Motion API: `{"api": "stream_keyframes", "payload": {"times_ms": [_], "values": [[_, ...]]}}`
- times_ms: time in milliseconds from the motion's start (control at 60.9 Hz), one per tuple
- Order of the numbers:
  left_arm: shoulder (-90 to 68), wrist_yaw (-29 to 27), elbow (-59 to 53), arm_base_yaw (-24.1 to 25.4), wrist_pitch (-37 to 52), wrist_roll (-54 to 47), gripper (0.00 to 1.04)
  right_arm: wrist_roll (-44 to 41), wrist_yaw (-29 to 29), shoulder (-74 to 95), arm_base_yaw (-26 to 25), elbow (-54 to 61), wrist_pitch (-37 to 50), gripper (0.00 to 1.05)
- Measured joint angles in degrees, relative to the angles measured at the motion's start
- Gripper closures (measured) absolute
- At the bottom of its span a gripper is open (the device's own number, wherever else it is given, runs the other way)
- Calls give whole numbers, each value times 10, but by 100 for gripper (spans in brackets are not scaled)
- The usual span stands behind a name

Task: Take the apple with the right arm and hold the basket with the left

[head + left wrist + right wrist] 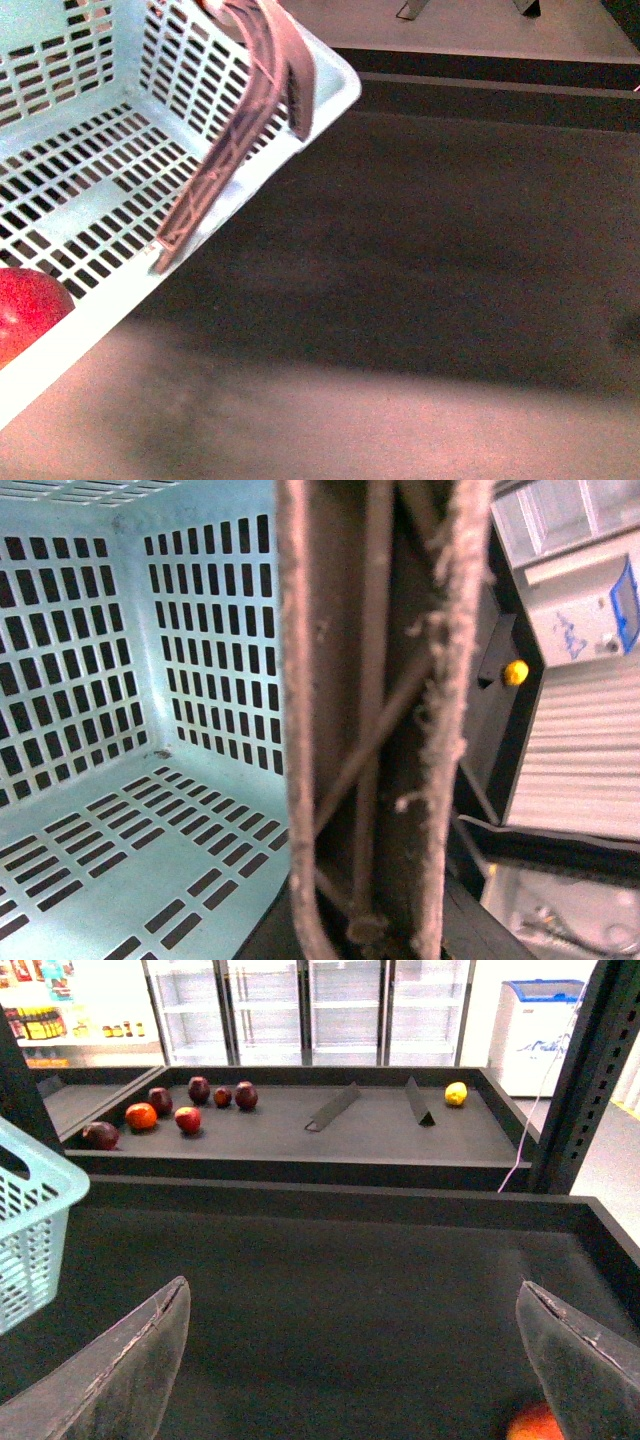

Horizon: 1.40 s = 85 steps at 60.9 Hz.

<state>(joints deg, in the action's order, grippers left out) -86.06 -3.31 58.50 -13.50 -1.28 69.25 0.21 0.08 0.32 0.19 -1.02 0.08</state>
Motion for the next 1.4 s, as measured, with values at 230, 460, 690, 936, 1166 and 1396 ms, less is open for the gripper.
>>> {"api": "stream_keyframes", "payload": {"times_ms": [230,460,690,936,1166,1396], "values": [[-63,42,-20,95,63,118,99,0,0,0,0,0,0,9],[-113,56,-20,107,69,132,99,0,1,0,0,0,0,9],[-135,78,-37,120,89,146,99,0,0,0,0,0,0,9],[-128,79,-101,125,109,131,99,0,0,0,0,0,0,9],[-105,96,-131,114,95,137,73,0,0,0,0,0,0,9],[13,43,-175,94,38,164,21,0,0,0,0,0,0,9]]}}
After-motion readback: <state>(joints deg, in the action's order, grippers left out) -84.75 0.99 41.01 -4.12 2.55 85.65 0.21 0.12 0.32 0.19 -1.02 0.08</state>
